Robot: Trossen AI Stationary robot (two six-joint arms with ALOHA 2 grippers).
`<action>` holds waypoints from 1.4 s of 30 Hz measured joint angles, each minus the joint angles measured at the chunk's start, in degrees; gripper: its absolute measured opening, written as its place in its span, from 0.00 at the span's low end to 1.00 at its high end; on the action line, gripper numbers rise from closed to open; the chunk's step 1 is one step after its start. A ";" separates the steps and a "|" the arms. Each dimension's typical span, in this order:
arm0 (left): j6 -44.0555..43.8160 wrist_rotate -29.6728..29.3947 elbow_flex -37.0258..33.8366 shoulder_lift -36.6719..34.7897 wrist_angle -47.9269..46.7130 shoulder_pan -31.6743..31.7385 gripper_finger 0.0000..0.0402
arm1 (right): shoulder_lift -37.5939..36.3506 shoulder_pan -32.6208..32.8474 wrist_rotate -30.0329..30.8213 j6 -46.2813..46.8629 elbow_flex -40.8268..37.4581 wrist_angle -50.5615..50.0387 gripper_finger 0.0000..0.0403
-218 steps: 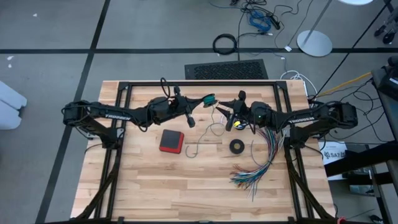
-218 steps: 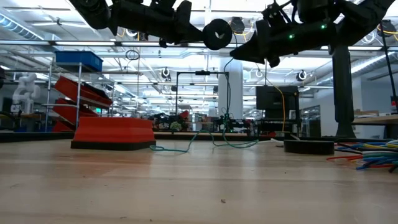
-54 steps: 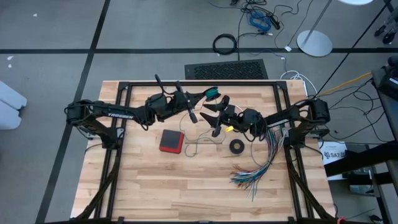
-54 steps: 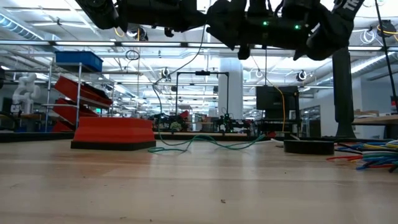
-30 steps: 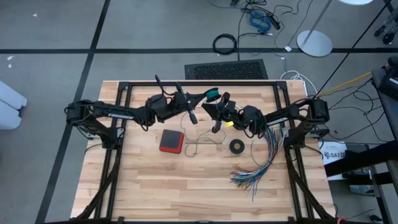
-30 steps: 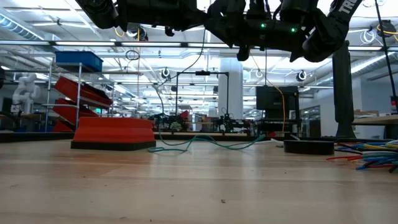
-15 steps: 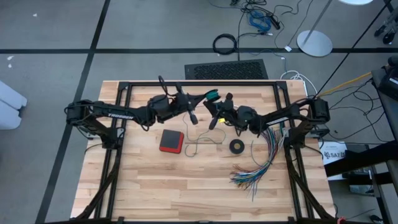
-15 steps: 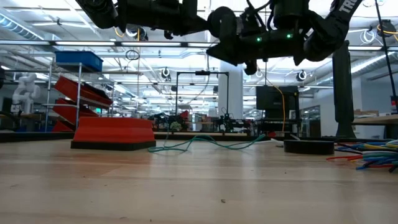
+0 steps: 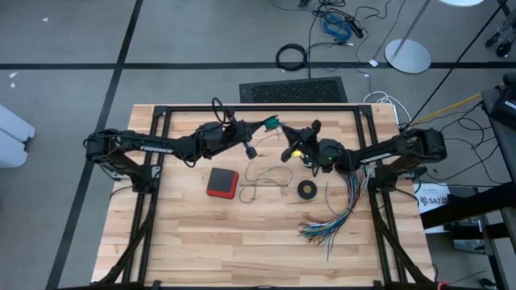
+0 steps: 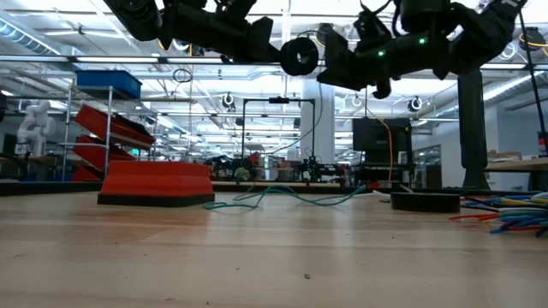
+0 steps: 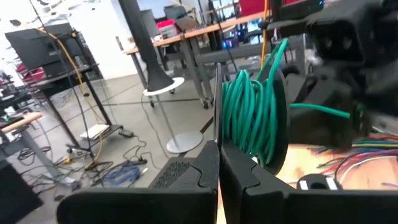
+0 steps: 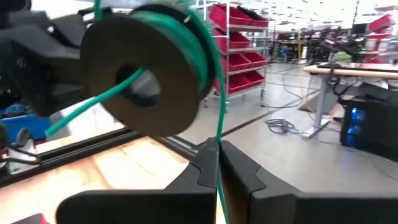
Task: Coiling cords
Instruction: Uncoil the green wire cable from the spool
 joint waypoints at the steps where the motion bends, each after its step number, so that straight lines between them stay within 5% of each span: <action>1: 0.65 -0.14 0.00 0.00 -0.34 0.10 0.00 | -0.98 0.15 0.55 -0.09 -0.66 -0.06 0.00; 6: 3.03 -3.10 0.00 0.00 -2.17 0.30 0.00 | -4.54 1.59 0.30 -3.45 -1.55 1.53 0.00; 10: 4.08 -5.41 0.00 0.00 -2.11 0.53 0.00 | -4.82 2.64 -5.79 -5.16 -1.23 3.73 0.00; 22: 2.29 -5.92 0.00 0.00 1.79 2.82 0.00 | 0.87 3.99 -14.91 -1.27 4.44 -10.26 0.00; 34: -0.63 -1.99 0.00 0.00 5.48 2.81 0.00 | 1.39 -0.73 -11.53 4.12 4.57 -26.33 0.00; 42: 0.14 -1.44 0.00 0.00 -2.30 2.83 0.00 | 1.17 -2.78 -4.37 3.08 4.57 -30.50 0.00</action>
